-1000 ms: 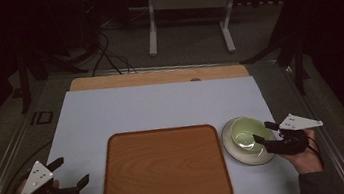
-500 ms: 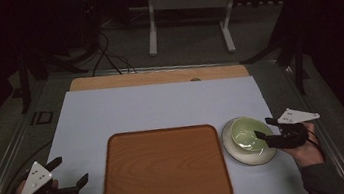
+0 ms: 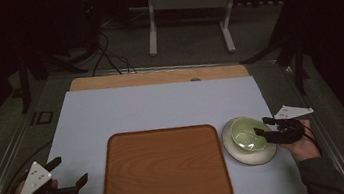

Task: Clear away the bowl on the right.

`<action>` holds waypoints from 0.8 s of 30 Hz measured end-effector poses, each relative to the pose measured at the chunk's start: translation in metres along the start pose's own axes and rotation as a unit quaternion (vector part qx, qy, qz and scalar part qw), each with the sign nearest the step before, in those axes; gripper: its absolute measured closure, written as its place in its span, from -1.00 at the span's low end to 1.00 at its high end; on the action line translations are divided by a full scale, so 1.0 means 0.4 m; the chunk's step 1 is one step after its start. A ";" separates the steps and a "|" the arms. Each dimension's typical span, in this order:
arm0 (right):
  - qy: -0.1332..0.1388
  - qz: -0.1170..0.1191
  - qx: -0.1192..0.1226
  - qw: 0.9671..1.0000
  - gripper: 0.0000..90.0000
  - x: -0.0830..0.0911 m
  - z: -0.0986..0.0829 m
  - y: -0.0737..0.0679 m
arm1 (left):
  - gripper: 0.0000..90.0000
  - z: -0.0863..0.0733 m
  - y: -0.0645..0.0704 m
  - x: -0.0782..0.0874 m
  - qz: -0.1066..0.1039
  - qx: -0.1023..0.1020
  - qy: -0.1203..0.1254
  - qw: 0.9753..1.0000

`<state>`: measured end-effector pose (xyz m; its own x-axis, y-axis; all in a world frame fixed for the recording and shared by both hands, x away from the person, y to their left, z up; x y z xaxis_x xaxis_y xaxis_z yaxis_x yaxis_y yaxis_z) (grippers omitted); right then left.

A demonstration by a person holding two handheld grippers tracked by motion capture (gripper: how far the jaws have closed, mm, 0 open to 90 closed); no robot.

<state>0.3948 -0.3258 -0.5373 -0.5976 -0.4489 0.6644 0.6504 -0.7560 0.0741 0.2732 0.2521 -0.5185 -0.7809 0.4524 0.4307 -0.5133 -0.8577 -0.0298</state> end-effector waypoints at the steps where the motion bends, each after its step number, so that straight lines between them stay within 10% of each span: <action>1: 0.000 0.000 0.000 1.000 -0.01 0.000 0.000 0.000 | -0.98 0.000 0.000 0.000 0.000 0.000 0.000 1.000; 24: -0.060 0.039 -0.028 0.997 0.44 -0.053 -0.020 0.016 | -0.98 0.003 -0.004 0.004 0.007 -0.001 0.004 1.000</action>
<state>0.4079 -0.3251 -0.5567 -0.4843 -0.4498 0.7504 0.6629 -0.7484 -0.0208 0.2732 0.2541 -0.5168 -0.7908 0.4427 0.4226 -0.5036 -0.8631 -0.0382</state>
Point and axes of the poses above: each handheld gripper's, and its own axes: x roughly backward along the jaws, z roughly out of its top, y roughly to its right, the point moved 10 cm from there along -x, roughly forward along the jaws, and after that the axes turned 1 degree about -y, right-handed, at the moved point
